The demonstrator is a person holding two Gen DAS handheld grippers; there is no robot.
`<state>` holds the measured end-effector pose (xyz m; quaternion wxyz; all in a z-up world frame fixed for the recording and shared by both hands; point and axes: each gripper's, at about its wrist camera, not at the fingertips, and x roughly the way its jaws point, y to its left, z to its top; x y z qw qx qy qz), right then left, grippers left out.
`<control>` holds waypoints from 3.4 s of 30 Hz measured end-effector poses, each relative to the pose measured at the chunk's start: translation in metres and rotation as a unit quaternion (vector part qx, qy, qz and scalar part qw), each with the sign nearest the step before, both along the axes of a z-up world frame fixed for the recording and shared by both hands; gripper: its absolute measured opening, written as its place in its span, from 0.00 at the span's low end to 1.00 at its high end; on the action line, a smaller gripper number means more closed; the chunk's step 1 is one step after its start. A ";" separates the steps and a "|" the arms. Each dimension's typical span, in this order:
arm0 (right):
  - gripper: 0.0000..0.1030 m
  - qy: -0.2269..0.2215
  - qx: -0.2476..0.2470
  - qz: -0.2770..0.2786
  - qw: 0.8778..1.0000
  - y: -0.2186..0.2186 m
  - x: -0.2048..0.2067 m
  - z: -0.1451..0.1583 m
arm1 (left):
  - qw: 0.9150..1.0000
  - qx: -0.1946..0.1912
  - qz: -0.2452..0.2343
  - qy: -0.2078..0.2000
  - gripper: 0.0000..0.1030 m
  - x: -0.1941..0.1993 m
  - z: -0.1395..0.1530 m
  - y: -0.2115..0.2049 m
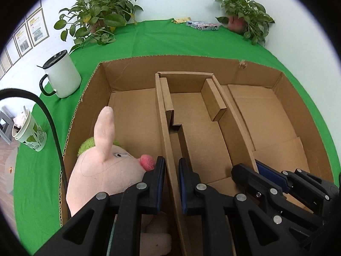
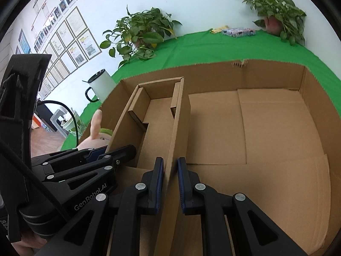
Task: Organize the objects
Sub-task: 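Carry the cardboard insert with the left gripper over the large box, then lower the insert into the box beside the pig and open the left gripper, then withdraw the left gripper from the box, then move the left gripper to the handle of the white hair dryer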
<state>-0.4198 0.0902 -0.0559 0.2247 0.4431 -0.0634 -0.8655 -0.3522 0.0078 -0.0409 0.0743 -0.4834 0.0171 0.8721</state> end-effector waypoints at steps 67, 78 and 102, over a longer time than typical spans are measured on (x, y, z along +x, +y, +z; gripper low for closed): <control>0.59 0.185 0.108 -0.064 0.975 0.109 0.257 0.073 | 0.970 0.022 0.046 0.238 0.18 0.229 0.063 -0.005; 0.99 0.222 0.117 -0.075 0.965 0.128 0.287 0.080 | 0.970 0.055 0.031 0.236 0.78 0.235 0.059 -0.002; 0.63 0.073 0.096 0.083 0.989 0.075 0.322 -0.037 | 0.961 0.246 -0.115 -0.047 0.69 0.200 -0.046 0.019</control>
